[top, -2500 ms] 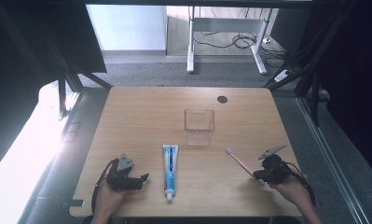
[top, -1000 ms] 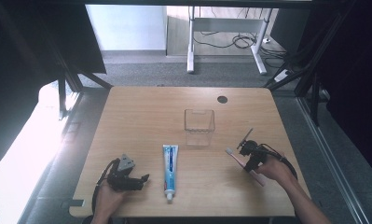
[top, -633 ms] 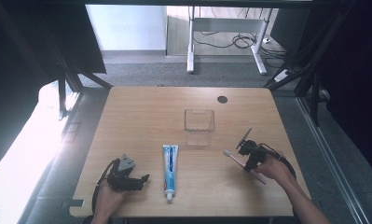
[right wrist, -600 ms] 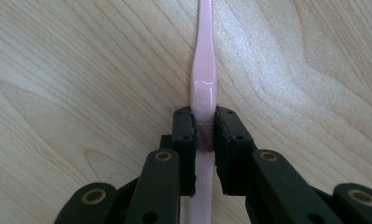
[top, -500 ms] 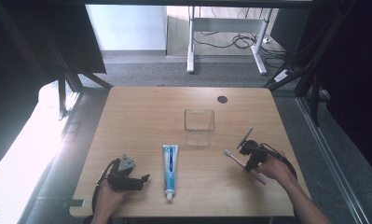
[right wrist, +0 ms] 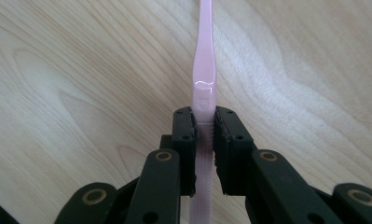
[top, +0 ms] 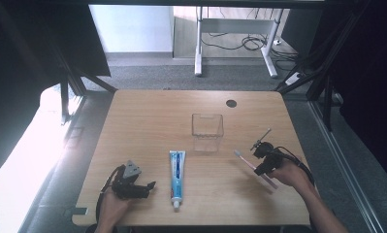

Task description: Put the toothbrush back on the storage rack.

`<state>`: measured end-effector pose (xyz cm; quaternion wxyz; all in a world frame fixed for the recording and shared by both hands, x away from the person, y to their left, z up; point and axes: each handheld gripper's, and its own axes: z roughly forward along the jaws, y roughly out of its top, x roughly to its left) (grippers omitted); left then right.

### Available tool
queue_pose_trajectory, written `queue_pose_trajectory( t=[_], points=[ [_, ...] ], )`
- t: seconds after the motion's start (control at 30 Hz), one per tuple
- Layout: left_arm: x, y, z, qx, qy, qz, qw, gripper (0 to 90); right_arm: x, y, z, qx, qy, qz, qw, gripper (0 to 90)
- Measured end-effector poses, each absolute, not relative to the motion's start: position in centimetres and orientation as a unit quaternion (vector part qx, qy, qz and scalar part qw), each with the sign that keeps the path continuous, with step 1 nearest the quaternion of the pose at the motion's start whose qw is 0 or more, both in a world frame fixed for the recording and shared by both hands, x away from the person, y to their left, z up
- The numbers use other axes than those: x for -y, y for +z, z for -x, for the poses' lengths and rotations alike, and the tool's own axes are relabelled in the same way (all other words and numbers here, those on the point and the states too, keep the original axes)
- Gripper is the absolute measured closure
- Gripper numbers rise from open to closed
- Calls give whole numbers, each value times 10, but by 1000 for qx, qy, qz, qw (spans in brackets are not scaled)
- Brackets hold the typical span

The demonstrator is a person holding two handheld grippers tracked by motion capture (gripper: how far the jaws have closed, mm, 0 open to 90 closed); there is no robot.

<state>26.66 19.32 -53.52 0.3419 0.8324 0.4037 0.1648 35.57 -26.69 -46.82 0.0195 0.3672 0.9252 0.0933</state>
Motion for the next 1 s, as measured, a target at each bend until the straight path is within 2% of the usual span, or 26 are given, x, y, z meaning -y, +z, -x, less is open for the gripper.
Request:
queue_pose_trajectory(
  t=[1.0],
  points=[
    [-194,-534,-267,-400,170,-833,343,140,257,-407,-364,-900,226,-368,53,792]
  ],
)
